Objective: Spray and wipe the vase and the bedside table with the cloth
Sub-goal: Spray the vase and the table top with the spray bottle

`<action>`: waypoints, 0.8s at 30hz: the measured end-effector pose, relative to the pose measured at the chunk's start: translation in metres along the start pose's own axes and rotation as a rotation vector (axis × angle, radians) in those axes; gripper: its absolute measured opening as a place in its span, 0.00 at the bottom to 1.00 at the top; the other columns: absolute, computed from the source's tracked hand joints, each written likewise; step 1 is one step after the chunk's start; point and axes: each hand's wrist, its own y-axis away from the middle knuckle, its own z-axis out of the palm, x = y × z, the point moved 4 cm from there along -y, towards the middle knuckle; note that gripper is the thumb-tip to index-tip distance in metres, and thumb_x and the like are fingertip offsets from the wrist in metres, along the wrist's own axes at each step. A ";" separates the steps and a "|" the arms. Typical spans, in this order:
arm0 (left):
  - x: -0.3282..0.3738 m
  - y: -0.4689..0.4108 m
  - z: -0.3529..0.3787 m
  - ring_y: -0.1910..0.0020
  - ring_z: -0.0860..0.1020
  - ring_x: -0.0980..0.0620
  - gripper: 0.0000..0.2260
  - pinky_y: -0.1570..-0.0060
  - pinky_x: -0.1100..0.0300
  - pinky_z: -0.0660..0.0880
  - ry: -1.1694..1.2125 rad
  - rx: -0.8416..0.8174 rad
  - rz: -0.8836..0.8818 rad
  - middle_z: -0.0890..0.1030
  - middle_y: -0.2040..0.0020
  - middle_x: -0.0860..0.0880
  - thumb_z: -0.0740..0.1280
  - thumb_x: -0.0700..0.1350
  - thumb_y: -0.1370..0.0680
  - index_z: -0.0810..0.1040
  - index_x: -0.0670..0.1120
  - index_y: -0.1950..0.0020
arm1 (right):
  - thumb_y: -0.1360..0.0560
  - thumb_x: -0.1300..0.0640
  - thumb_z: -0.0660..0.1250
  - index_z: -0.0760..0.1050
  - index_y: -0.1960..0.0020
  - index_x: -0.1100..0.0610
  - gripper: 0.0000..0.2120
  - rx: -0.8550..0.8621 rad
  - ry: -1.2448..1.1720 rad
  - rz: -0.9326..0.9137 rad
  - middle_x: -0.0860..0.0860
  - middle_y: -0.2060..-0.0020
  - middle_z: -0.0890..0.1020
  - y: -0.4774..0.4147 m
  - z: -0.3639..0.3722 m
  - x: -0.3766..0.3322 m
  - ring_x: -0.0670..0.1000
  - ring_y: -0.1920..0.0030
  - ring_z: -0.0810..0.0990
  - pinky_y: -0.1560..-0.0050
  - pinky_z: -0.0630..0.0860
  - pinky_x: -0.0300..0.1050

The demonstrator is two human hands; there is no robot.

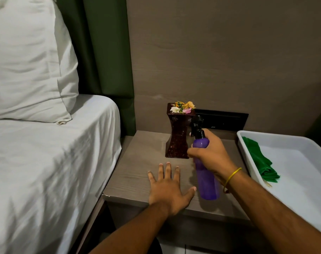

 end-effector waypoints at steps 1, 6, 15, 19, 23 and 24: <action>0.000 0.001 0.000 0.15 0.36 0.39 0.46 0.23 0.28 0.36 0.004 -0.002 0.001 0.40 0.13 0.43 0.41 0.78 0.25 0.44 0.53 0.14 | 0.34 0.68 0.76 0.75 0.52 0.50 0.18 0.003 0.015 -0.003 0.50 0.59 0.81 -0.001 0.000 0.002 0.51 0.61 0.81 0.64 0.80 0.43; 0.000 0.001 -0.002 0.15 0.37 0.39 0.46 0.22 0.28 0.37 0.001 -0.003 0.003 0.40 0.13 0.43 0.40 0.79 0.25 0.44 0.53 0.13 | 0.36 0.68 0.76 0.76 0.54 0.50 0.18 -0.005 0.015 0.110 0.53 0.60 0.81 0.002 -0.004 0.017 0.55 0.62 0.81 0.59 0.83 0.55; 0.000 0.001 -0.001 0.15 0.39 0.39 0.47 0.22 0.28 0.38 -0.009 0.011 0.000 0.41 0.13 0.44 0.40 0.80 0.26 0.44 0.54 0.14 | 0.33 0.68 0.76 0.75 0.44 0.52 0.22 -0.007 -0.004 0.218 0.61 0.52 0.80 0.029 -0.028 0.043 0.59 0.62 0.82 0.61 0.83 0.55; -0.002 0.002 -0.002 0.15 0.39 0.40 0.46 0.22 0.28 0.38 0.009 0.005 0.015 0.42 0.12 0.44 0.41 0.79 0.25 0.44 0.54 0.13 | 0.32 0.68 0.76 0.76 0.44 0.48 0.24 0.068 -0.079 0.197 0.62 0.51 0.81 0.033 -0.057 0.027 0.60 0.61 0.82 0.64 0.84 0.55; -0.002 0.002 -0.003 0.15 0.40 0.40 0.47 0.21 0.28 0.40 0.018 0.004 0.032 0.42 0.12 0.44 0.40 0.80 0.25 0.44 0.54 0.14 | 0.33 0.69 0.76 0.76 0.52 0.55 0.16 0.247 -0.078 0.043 0.59 0.60 0.82 0.028 -0.115 -0.004 0.55 0.65 0.82 0.64 0.82 0.52; -0.001 0.002 -0.003 0.15 0.39 0.40 0.47 0.21 0.28 0.40 0.014 0.004 0.032 0.42 0.13 0.44 0.39 0.80 0.25 0.44 0.54 0.14 | 0.33 0.70 0.76 0.76 0.55 0.54 0.16 0.310 -0.041 -0.004 0.56 0.62 0.81 0.028 -0.132 -0.012 0.52 0.66 0.81 0.64 0.82 0.50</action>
